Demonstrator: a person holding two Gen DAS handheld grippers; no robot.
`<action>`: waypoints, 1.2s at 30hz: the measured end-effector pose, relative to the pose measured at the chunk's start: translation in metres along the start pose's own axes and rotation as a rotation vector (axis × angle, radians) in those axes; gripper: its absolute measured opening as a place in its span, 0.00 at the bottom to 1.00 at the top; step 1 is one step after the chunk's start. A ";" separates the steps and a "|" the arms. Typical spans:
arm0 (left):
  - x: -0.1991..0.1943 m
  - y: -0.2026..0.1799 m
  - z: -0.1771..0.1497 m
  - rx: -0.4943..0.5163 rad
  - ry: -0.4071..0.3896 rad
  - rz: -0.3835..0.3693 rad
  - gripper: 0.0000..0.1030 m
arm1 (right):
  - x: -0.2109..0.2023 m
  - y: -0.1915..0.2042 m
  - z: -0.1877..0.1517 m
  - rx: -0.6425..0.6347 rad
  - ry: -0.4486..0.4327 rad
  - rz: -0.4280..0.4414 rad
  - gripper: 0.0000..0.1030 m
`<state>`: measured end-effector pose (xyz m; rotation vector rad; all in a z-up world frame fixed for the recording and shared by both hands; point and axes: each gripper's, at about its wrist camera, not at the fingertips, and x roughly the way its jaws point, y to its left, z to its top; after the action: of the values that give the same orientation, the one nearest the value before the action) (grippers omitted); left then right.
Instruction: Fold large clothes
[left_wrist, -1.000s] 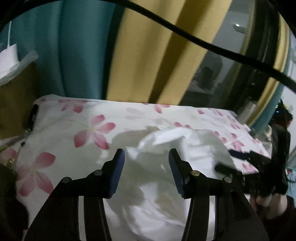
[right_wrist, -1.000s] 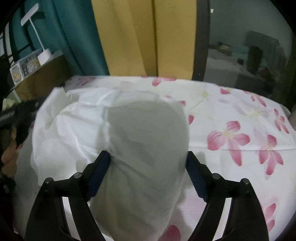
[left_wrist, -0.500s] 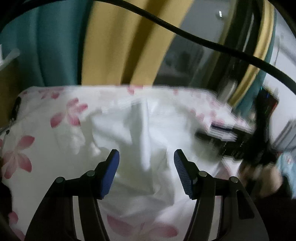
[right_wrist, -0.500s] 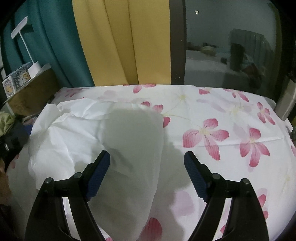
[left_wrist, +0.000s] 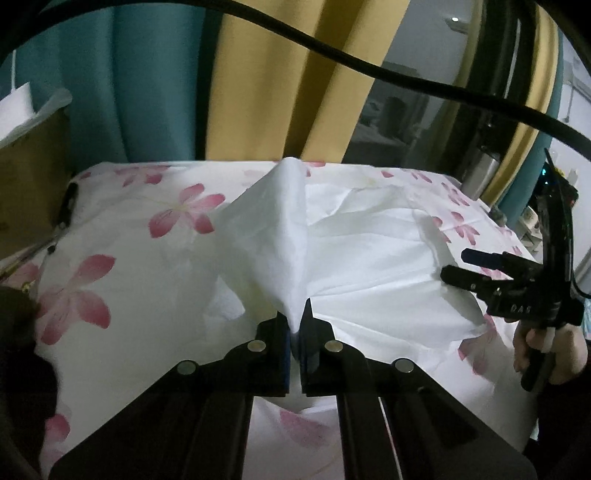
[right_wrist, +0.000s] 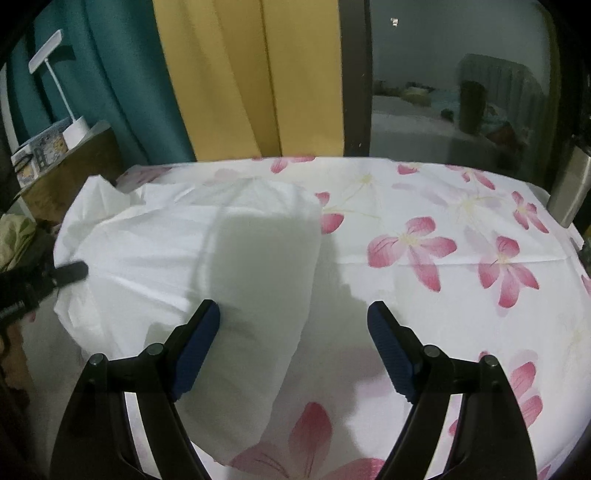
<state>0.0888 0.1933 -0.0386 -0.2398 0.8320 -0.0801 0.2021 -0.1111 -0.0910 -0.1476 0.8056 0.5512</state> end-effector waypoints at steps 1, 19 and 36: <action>0.002 0.003 -0.002 -0.007 0.012 0.007 0.04 | 0.002 0.002 -0.002 -0.004 0.005 0.003 0.80; -0.023 0.002 0.003 -0.050 -0.074 0.092 0.49 | -0.005 0.017 -0.024 -0.007 0.029 -0.027 0.81; 0.005 0.050 -0.006 -0.158 0.003 0.258 0.49 | -0.009 0.005 -0.033 0.006 0.046 -0.034 0.81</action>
<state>0.0867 0.2395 -0.0575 -0.2789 0.8674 0.2280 0.1732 -0.1218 -0.1071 -0.1687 0.8483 0.5146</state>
